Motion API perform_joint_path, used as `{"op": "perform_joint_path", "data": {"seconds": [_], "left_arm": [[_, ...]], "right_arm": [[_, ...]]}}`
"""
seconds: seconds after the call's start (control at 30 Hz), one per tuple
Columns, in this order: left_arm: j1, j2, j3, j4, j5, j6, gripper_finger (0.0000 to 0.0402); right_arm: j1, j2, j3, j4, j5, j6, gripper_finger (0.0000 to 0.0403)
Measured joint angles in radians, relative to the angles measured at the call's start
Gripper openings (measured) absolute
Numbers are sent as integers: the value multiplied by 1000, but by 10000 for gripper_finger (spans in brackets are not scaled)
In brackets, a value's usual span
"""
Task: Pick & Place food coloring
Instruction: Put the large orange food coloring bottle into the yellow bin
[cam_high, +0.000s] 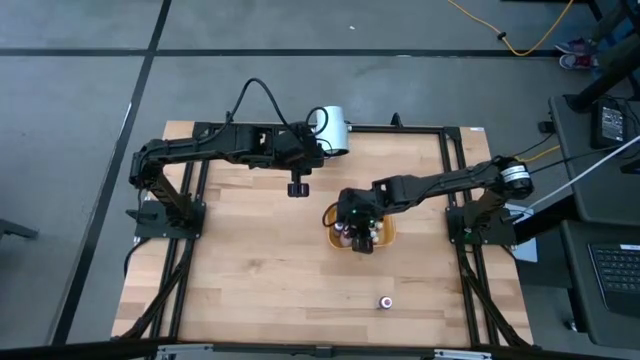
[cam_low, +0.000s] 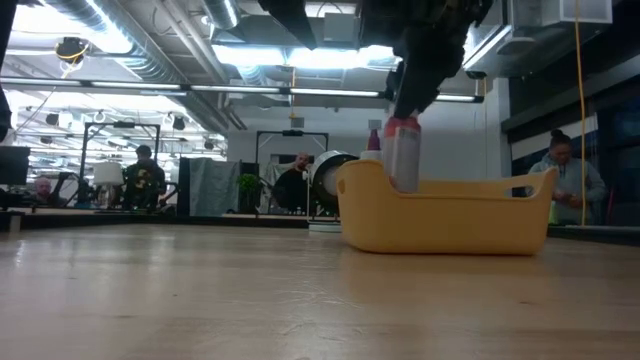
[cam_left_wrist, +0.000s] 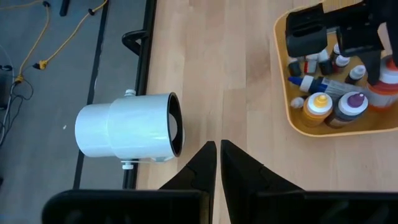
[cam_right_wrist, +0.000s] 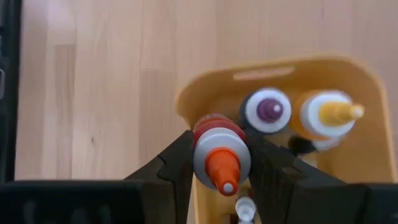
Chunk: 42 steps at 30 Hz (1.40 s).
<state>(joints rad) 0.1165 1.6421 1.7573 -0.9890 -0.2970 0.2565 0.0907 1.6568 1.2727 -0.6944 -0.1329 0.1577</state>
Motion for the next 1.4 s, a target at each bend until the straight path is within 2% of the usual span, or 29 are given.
{"op": "perform_joint_path", "data": {"seconds": [1.07, 1.4], "left_arm": [[0, 0, 0, 45, 3, 2, 20], [0, 0, 0, 47, 5, 0, 20]], "right_arm": [[-1, 37, 0, 35, -22, -91, 131], [-1, 44, -6, 26, -6, -112, 168]]}}
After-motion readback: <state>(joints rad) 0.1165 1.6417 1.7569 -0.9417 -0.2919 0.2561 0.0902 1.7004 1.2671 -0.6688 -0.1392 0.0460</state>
